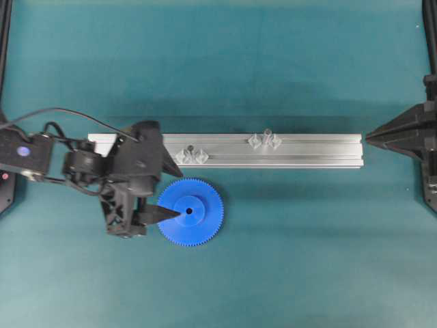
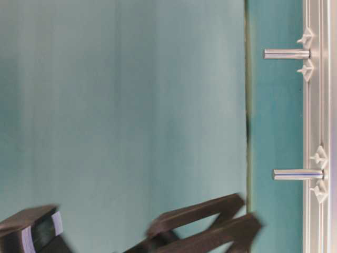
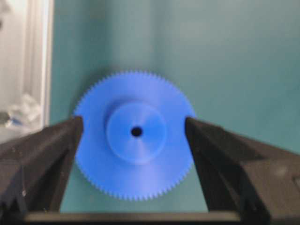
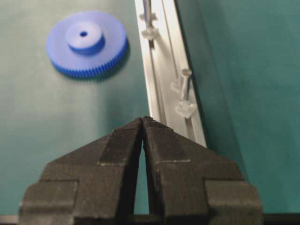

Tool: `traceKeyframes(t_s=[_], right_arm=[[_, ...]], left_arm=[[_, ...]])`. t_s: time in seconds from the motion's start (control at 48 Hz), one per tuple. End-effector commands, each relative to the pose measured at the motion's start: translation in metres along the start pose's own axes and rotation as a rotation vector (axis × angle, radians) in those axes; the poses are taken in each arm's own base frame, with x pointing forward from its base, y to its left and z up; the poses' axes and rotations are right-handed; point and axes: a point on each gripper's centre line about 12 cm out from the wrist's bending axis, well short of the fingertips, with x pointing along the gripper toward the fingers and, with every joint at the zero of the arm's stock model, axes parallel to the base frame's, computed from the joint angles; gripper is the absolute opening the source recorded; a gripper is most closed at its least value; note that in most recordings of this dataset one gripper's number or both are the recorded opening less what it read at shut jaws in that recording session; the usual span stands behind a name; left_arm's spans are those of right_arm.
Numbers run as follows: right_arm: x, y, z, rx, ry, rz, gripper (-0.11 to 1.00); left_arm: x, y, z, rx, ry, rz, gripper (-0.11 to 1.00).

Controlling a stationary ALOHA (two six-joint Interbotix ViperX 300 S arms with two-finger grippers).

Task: Find the location of the shaft and insert the large gear.
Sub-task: 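Lower the open left gripper over the blue gear's hub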

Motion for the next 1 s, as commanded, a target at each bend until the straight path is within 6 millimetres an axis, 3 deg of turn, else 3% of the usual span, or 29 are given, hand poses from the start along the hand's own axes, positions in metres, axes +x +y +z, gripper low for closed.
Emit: traceKeyframes(t_s=[0.0, 0.396, 0.645, 0.978], right_arm=[[0.001, 0.000, 0.002, 0.004, 0.006, -0.002, 0.14], [0.001, -0.001, -0.006, 0.002, 0.067, -0.009, 0.14], [0.000, -0.001, -0.007, 0.002, 0.081, -0.010, 0.14], [0.001, -0.001, -0.010, 0.003, 0.088, -0.011, 0.14]], left_arm=[[0.009, -0.002, 0.005, 0.007, -0.003, -0.004, 0.88], [0.050, 0.000, -0.019, 0.013, 0.138, 0.009, 0.94], [0.060, 0.001, -0.031, 0.024, 0.246, 0.020, 0.94], [0.068, -0.004, -0.029, 0.028, 0.250, 0.012, 0.94]])
